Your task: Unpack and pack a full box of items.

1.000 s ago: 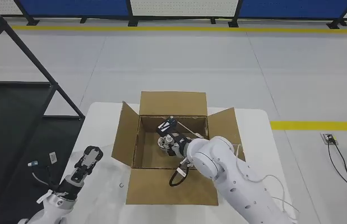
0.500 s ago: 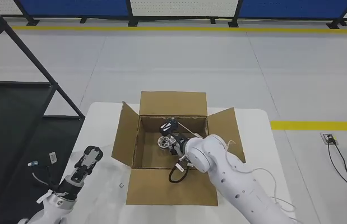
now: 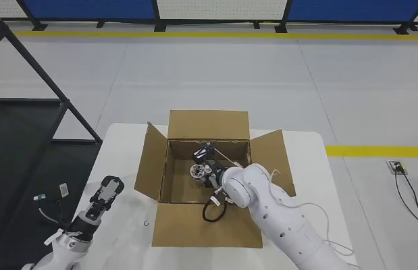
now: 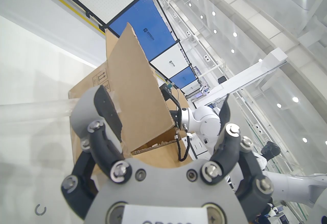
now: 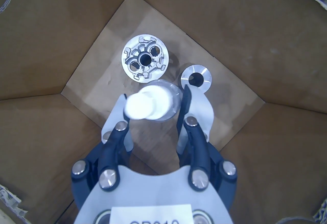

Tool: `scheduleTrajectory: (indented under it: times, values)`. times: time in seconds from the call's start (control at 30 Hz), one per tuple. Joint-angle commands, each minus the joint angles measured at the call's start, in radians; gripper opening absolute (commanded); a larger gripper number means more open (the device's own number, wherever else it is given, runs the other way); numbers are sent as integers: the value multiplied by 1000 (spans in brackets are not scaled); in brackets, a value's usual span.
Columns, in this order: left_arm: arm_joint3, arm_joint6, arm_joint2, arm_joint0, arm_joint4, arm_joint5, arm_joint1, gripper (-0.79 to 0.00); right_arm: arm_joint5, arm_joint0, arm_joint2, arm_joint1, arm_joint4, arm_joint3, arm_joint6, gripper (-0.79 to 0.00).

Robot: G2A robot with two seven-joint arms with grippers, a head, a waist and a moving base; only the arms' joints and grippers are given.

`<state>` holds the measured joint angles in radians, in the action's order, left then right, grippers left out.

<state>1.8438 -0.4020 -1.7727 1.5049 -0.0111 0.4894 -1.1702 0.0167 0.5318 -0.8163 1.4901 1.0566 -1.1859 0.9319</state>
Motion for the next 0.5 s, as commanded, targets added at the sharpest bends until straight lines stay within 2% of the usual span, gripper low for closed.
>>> scheduleTrajectory:
  times: [0.0,0.03,0.13,0.2,0.33,0.47]
  values:
    - [0,0,0,0,0,0,0,0,-3,15,-11,-4,9,-25,3,-105]
    - [0,0,0,0,0,0,0,0,-4,23,-17,-6,13,-40,3,-71]
    - [0,0,0,0,0,0,0,0,-1,56,-48,-16,22,-111,-1,-55]
    - [0,0,0,0,0,0,0,0,5,90,-81,-26,25,-189,-3,0]
    - [0,0,0,0,0,0,0,0,18,189,-177,-54,32,-392,3,0]
    - [12,2,6,0,5,-1,0,0,78,296,-294,-80,-34,-586,13,0]
